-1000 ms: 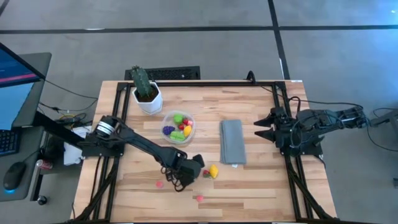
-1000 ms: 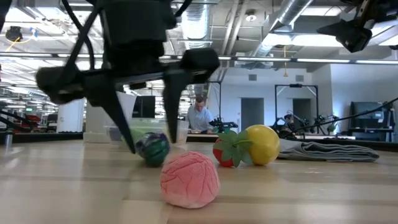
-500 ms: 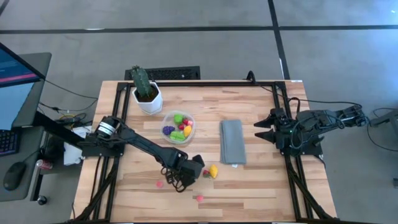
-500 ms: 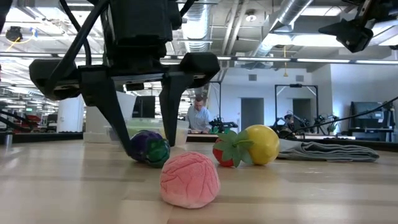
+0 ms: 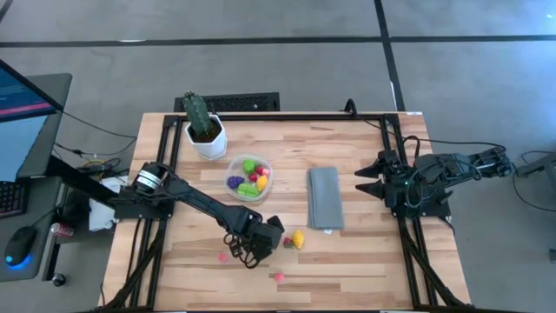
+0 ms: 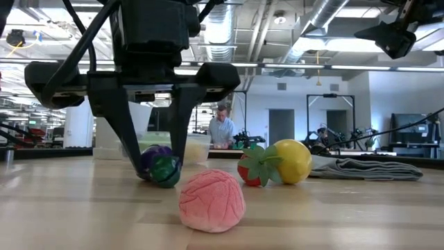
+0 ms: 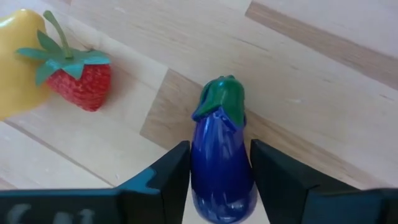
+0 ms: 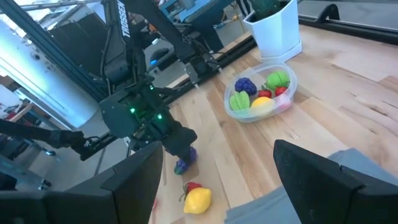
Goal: Pick and placing Produce into tupperware
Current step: Put the violet eggplant into the transparent container
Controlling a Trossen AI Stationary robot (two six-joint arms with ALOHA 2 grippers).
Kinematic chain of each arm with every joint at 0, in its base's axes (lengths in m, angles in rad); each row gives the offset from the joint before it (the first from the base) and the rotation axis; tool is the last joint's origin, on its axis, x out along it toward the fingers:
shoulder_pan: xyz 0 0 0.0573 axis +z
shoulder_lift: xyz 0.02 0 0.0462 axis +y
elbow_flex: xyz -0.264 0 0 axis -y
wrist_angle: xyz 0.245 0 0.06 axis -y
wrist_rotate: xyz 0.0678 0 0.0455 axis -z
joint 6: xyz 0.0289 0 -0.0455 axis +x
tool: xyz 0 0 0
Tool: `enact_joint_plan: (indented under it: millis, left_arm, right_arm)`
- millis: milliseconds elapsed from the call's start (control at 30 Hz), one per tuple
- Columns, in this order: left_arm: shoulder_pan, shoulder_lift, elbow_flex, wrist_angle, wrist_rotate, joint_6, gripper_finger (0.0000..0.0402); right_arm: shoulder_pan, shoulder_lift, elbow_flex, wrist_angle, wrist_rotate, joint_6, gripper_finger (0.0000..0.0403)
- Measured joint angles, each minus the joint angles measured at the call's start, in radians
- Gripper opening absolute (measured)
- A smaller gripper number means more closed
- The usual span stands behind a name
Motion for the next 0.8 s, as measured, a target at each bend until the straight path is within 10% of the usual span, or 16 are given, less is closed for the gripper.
enact_joint_plan:
  millis: [800]
  left_arm:
    - [0.006, -0.001, 0.0, 0.001, -0.027, -0.101, 0.0135]
  right_arm:
    - [0.0, 0.0, 0.0, -0.001, 0.0, -0.009, 0.0328]
